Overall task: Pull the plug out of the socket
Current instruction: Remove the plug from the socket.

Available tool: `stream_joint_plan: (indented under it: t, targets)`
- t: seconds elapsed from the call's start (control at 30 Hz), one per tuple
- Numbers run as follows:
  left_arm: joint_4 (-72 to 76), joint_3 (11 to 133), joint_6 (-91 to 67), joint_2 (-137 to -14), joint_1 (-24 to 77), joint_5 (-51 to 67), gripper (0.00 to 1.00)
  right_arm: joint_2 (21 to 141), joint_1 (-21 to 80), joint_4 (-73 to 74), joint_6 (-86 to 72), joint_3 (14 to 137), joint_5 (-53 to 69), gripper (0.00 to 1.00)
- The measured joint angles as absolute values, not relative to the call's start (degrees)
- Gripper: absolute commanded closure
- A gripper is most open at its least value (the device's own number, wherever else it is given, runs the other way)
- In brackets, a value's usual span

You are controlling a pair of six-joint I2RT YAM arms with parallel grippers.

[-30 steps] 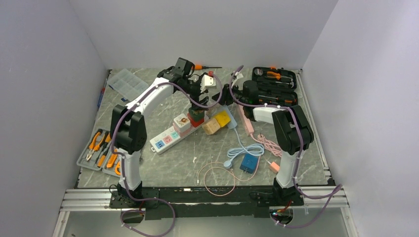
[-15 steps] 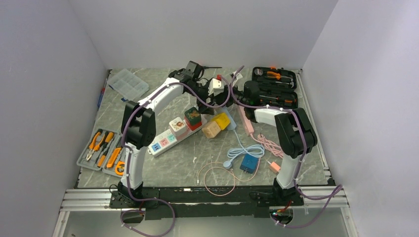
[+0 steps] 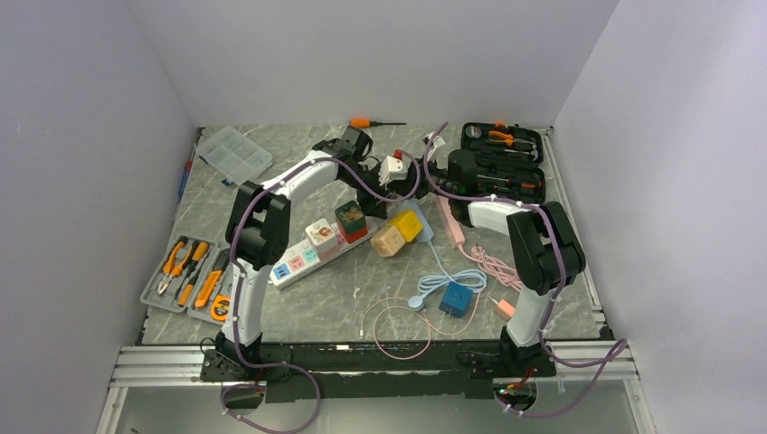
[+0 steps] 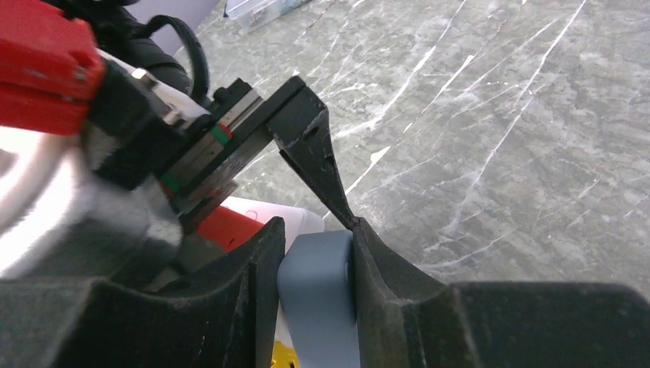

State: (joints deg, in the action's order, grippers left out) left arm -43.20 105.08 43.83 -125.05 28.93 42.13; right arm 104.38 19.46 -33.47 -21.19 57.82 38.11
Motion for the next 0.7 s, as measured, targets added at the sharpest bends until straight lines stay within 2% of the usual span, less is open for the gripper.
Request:
stream_joint_plan:
  t: [0.07, 0.17, 0.37, 0.43, 0.5, 0.57, 0.63, 0.7]
  targets:
    - [-42.57, 104.14, 43.05, -125.05, 28.62, 42.15, 0.52, 104.01, 19.38, -33.56, -21.17, 57.45, 38.09, 1.0]
    - [-40.88, 102.37, 41.34, -125.05, 27.94, 43.0, 0.54, 104.01, 19.35, -33.91, -21.21, 57.43, 38.09, 1.0]
    - [-40.91, 102.26, 40.66, -125.05, 27.73, 47.27, 0.27, 104.01, 19.35, -35.75, -22.61, 57.41, 38.79, 1.0]
    - [-40.86, 102.35, 40.64, -125.05, 27.73, 48.71, 0.25, 104.01, 19.35, -36.36, -23.0, 57.41, 39.24, 1.0]
    - [-40.71, 102.35, 40.62, -125.05, 27.64, 49.69, 0.35, 104.01, 19.35, -36.77, -23.2, 57.39, 39.64, 1.0]
    - [-40.88, 102.35, 40.49, -125.05, 27.51, 50.63, 0.51, 104.01, 19.35, -37.15, -23.4, 57.23, 39.72, 1.0]
    - [-41.78, 102.48, 40.71, -125.05, 27.53, 51.68, 0.72, 104.01, 19.35, -37.43, -23.44, 56.95, 39.72, 1.0]
    - [-42.96, 102.96, 41.41, -125.1, 27.57, 51.75, 0.99, 104.01, 19.35, -37.63, -23.44, 56.64, 39.86, 1.0]
